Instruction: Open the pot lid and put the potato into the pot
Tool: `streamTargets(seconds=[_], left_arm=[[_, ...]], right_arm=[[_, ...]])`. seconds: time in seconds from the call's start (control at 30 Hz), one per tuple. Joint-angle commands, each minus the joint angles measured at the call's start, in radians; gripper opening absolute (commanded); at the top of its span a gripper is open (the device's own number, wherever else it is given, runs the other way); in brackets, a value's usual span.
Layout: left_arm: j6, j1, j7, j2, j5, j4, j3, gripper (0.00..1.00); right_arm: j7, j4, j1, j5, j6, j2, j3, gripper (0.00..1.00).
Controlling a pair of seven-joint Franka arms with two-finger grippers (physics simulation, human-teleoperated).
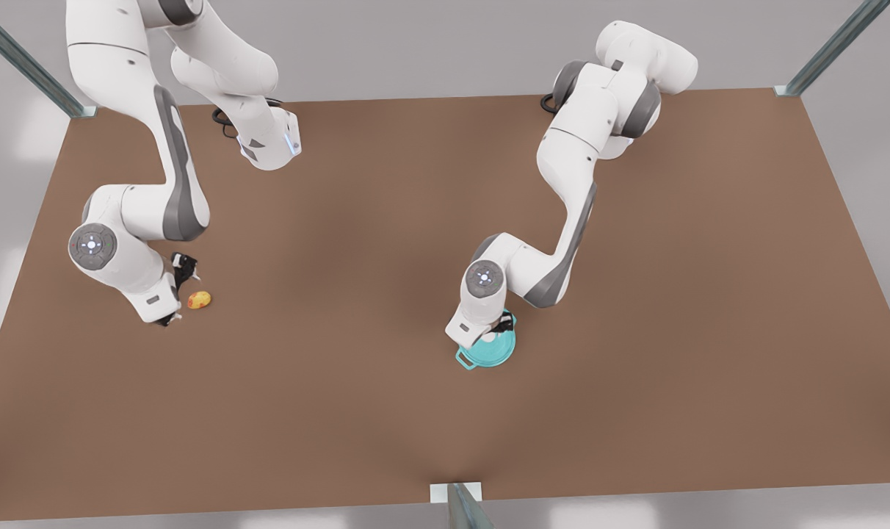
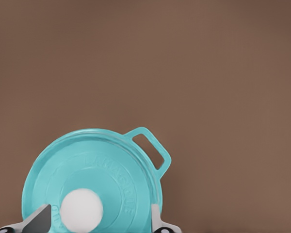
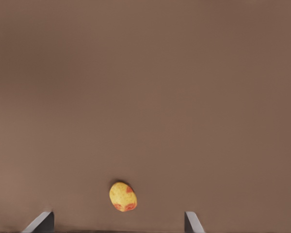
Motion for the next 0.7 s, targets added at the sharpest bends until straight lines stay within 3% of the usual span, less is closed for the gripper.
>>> streamTargets(seconds=[0.0,0.27,0.33,0.37,0.47,0.53,0.67], left_arm=[[0.001,0.000,-0.105,0.000,0.005,-0.001,0.000,1.00],[0.006,0.000,-0.107,0.030,0.005,-0.001,0.000,0.99],[0.003,0.000,-0.107,0.030,0.005,-0.001,0.000,0.86],[0.001,0.000,-0.107,0.029,0.002,0.000,0.002,0.73],[-0.054,0.009,-0.101,0.021,0.001,0.009,0.003,0.54],[-0.089,0.014,-0.082,0.016,-0.001,0.017,0.005,0.46],[-0.165,0.073,0.007,0.006,-0.012,0.055,0.003,0.45]], right_arm=[[-0.630,-0.027,0.003,0.005,0.040,-0.009,0.002,1.00],[-0.597,-0.040,-0.059,-0.109,0.185,0.103,-0.001,1.00],[-0.609,-0.037,-0.068,-0.110,0.213,0.128,-0.001,1.00],[-0.626,-0.038,-0.097,-0.140,0.247,0.135,-0.001,1.00],[-0.614,-0.066,-0.108,-0.146,0.317,0.155,0.001,1.00],[-0.610,-0.066,-0.106,-0.147,0.337,0.175,0.002,1.00],[-0.551,-0.099,-0.126,-0.192,0.356,0.186,0.002,1.00]])
